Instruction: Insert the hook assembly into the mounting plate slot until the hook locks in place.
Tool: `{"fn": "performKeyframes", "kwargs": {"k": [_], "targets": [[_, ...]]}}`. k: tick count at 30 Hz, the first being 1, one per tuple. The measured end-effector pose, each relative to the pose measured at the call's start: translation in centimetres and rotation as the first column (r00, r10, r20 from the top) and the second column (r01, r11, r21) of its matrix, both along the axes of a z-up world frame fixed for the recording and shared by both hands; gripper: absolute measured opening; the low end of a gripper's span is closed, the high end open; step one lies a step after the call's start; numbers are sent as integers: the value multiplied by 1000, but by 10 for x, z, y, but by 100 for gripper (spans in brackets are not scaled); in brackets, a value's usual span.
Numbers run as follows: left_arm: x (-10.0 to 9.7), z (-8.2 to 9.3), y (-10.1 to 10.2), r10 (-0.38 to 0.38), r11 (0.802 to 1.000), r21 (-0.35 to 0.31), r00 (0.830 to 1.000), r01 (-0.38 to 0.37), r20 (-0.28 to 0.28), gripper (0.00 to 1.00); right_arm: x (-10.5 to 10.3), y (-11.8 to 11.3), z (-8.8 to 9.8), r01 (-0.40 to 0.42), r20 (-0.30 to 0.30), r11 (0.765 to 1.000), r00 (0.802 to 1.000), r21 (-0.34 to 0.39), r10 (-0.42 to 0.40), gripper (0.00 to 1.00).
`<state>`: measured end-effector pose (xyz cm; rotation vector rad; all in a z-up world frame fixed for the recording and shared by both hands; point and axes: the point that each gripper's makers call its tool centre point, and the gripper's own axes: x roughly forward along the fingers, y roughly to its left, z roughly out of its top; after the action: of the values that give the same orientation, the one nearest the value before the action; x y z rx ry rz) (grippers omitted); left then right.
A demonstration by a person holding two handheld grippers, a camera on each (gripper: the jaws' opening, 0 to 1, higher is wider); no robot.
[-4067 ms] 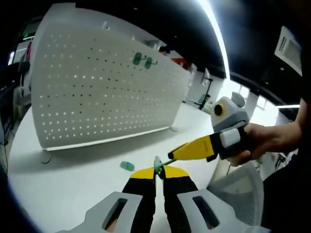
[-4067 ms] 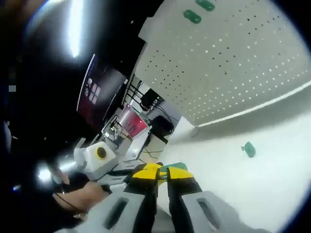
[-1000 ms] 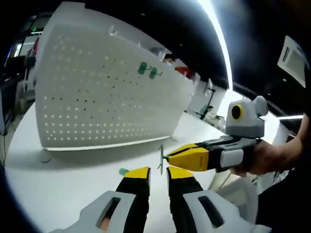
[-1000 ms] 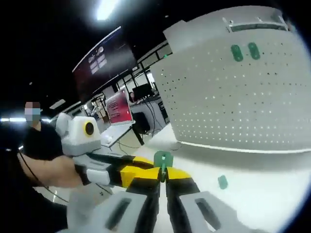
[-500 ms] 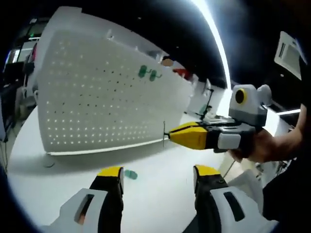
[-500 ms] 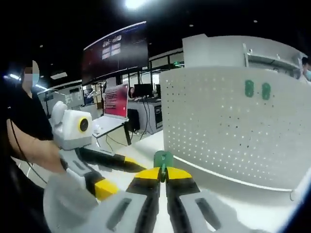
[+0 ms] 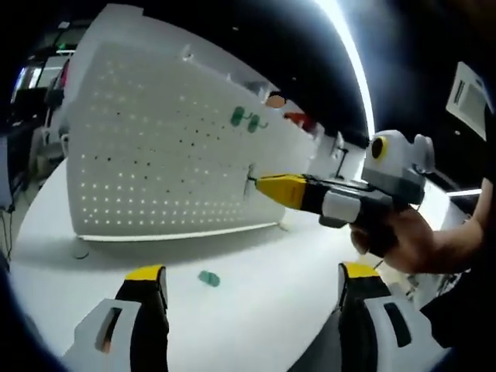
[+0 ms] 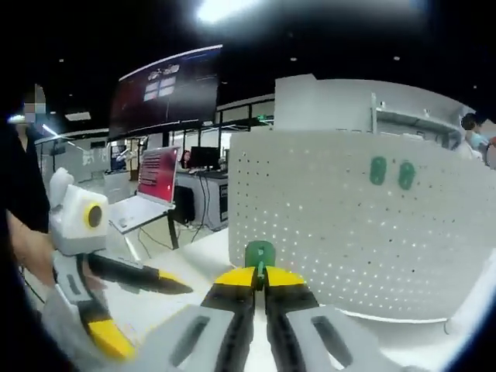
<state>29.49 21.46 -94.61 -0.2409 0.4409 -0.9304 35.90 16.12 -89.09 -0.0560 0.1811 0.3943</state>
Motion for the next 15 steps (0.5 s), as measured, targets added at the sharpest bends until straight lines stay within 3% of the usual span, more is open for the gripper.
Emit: {"fn": "performKeyframes", "kwargs": {"k": [15], "targets": [[1,-2,8,27,1000,-8,999,-27,-35,100,57,-18,43,147,118,989,982,27,-149,0]]}}
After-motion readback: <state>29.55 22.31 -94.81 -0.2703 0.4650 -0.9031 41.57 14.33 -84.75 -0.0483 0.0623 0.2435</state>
